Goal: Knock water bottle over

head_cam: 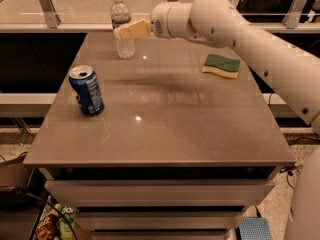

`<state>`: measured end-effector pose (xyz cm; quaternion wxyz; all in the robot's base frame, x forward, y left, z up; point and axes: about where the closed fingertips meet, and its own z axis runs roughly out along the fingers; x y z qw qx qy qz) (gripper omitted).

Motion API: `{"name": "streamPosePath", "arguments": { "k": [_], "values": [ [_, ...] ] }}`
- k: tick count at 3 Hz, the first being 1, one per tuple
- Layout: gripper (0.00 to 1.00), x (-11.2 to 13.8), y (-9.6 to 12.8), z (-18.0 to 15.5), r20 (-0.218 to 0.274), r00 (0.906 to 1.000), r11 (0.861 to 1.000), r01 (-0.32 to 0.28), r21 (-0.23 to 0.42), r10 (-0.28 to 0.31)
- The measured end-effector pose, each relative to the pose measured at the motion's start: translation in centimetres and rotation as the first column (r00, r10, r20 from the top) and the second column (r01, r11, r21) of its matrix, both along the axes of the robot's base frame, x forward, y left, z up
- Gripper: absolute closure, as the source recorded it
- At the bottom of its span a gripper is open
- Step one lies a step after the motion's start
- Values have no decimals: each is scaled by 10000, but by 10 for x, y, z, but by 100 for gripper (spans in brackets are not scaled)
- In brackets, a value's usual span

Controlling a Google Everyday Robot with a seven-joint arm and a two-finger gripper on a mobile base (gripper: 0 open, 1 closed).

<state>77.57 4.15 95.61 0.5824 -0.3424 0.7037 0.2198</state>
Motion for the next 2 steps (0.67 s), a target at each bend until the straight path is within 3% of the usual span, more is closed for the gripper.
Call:
{"name": "streamPosePath", "arguments": {
  "k": [2],
  "values": [
    [0,23,25,-8,435,9990,9945,-6,1049,-39]
  ]
}}
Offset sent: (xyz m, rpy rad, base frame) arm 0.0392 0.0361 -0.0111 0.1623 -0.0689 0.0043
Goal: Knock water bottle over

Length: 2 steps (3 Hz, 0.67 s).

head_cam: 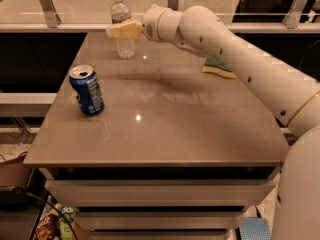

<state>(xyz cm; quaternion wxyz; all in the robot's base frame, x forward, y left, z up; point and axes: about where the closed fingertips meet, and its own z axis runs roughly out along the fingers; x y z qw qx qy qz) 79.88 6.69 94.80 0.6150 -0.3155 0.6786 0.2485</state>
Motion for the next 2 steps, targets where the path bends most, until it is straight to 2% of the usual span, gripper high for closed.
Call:
{"name": "streamPosePath", "arguments": {
  "k": [1,2],
  "values": [
    [0,10,11,-6,-62,9999,9997,-145,174,146],
    [0,22,31,-22,-486,9982,9994,-353,37,354]
  ]
}}
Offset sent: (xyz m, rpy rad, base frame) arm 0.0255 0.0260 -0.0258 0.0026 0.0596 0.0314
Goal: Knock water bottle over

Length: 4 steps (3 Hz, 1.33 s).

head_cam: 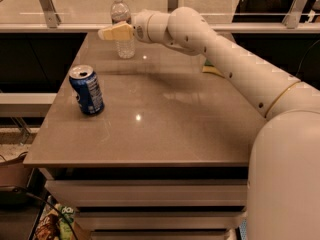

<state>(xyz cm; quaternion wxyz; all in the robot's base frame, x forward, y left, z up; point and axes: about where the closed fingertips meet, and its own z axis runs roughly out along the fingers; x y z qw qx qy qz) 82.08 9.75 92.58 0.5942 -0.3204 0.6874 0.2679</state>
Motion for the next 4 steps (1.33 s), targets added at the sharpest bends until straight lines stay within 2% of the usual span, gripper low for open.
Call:
{"name": "streamPosePath", "arguments": {
  "k": [1,2,4],
  "values": [
    [0,6,7,-2,-45,10000,10000,-47,-2,47],
    [18,5,10,-3,-54,10000,10000,-82,1,82],
    [64,5,15,-5,-78,9999,9999,-152,5,152]
  ]
}}
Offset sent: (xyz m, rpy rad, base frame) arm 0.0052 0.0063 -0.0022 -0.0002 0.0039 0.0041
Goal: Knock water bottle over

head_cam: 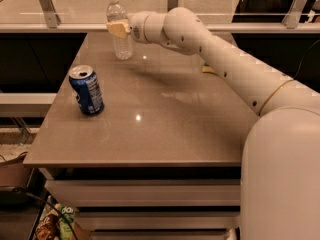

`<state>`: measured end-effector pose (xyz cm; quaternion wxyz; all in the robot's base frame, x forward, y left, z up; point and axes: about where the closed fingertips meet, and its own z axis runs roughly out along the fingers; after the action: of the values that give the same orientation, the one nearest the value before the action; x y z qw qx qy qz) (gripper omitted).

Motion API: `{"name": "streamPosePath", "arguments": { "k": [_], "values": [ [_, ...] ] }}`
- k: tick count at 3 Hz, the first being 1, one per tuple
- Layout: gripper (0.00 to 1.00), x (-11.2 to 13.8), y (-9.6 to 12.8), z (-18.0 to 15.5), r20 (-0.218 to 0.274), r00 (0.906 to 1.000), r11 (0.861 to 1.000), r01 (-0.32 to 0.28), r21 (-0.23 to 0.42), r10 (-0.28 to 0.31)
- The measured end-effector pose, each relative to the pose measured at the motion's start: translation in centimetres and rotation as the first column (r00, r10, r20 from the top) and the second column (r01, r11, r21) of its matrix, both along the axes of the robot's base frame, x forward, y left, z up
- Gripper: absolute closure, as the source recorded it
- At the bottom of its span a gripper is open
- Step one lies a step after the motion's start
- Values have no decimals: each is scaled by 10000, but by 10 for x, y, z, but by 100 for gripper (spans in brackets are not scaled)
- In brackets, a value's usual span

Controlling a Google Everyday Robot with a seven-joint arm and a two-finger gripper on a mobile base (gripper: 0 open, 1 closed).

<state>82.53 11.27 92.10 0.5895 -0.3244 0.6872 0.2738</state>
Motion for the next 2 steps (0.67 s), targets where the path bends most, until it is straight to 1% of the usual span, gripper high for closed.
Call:
{"name": "streamPosePath", "arguments": {
  "k": [1,2],
  "values": [
    [87,0,3,-1,-12,10000,10000,-35,2,35],
    [100,-1,5,-2,-23,10000,10000,-68,4,68]
  ]
}}
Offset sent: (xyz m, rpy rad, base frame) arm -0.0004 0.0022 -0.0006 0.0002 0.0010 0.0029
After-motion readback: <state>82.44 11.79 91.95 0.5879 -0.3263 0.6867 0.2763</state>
